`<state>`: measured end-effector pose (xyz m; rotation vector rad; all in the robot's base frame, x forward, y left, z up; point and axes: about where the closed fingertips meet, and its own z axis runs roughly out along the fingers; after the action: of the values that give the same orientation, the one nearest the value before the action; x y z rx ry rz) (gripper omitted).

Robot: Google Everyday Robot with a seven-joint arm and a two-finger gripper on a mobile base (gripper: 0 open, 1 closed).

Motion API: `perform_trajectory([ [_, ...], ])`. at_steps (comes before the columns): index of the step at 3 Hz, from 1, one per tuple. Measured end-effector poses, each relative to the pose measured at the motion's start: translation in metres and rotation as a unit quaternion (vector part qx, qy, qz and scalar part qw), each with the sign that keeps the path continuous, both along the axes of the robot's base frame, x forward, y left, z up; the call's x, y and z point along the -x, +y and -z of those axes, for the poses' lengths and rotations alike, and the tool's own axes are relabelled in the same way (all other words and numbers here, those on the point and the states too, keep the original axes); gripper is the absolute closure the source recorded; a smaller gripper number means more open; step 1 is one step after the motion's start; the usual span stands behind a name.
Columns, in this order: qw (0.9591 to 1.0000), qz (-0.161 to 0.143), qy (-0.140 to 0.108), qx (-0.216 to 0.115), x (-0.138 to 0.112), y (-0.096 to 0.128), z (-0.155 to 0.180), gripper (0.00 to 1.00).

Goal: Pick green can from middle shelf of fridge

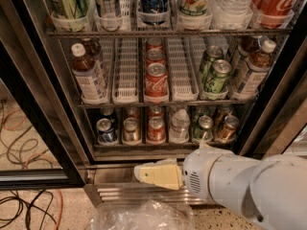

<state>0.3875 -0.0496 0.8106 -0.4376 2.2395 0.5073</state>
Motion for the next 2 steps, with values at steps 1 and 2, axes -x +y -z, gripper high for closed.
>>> perform_trajectory([
  [1,0.9998,0.018,0.008,-0.006,0.003,-0.003,0.003,0.00],
  [2,0.9968,0.078,0.015,-0.006,0.021,0.000,0.021,0.00],
])
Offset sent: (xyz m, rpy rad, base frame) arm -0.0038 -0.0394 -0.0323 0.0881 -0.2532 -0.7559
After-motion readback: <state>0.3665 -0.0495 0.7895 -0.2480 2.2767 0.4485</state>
